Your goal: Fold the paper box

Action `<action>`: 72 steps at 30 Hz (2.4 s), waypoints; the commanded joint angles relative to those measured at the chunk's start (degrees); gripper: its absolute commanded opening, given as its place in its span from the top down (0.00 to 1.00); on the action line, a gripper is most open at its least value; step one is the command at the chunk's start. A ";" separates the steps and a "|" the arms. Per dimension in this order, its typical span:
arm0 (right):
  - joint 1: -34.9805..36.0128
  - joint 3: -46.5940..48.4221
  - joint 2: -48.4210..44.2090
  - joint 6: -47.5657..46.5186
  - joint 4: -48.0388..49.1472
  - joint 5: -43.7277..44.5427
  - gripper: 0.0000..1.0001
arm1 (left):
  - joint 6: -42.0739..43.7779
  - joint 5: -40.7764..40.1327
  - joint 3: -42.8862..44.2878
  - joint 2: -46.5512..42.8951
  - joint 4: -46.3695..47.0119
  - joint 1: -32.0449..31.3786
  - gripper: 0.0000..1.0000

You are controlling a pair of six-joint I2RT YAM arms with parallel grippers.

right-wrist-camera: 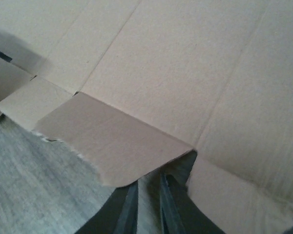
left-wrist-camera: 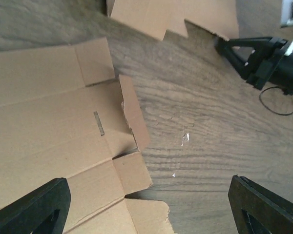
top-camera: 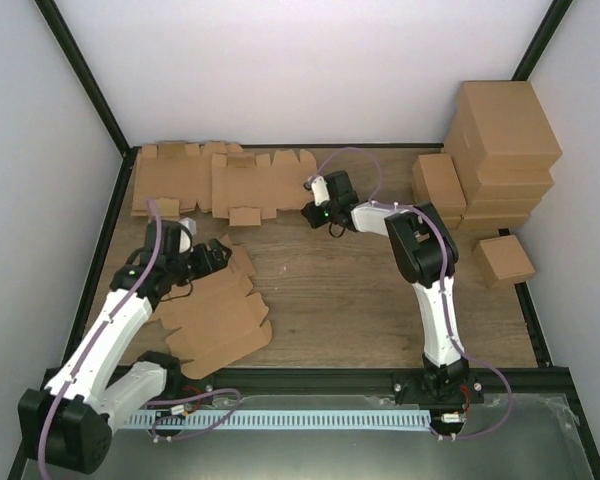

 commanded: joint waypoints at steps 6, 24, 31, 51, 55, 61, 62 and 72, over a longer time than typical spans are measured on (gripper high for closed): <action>-0.05 -13.10 -16.38 5.04 -2.90 -7.62 0.68 | -0.65 5.03 -7.34 6.27 11.87 -0.15 0.09; 26.14 -40.77 -34.57 30.22 4.60 -8.73 0.37 | 0.54 3.27 -8.11 3.63 13.67 -1.50 0.10; 27.62 -38.70 -30.14 33.24 7.71 -10.31 0.41 | 1.18 2.68 -7.82 0.90 11.60 -1.51 0.09; 29.22 -28.83 -22.53 30.33 5.76 -13.97 0.99 | 3.29 0.29 -0.42 0.95 7.91 -1.48 0.08; 29.24 -27.57 -29.50 20.60 -3.46 -9.12 0.99 | 7.51 -3.70 6.03 1.53 2.48 -1.42 0.08; 29.16 -24.37 -39.31 5.97 -20.61 0.82 0.99 | 12.74 -6.75 22.50 0.10 -5.87 -1.39 0.06; 29.16 -23.27 -39.95 4.19 -23.49 3.17 0.99 | 13.50 -6.35 24.32 -0.12 -6.10 -1.42 0.05; 24.05 -11.39 -40.41 -2.01 -45.76 25.37 0.99 | 15.32 -5.87 25.99 7.74 -7.50 -0.27 0.02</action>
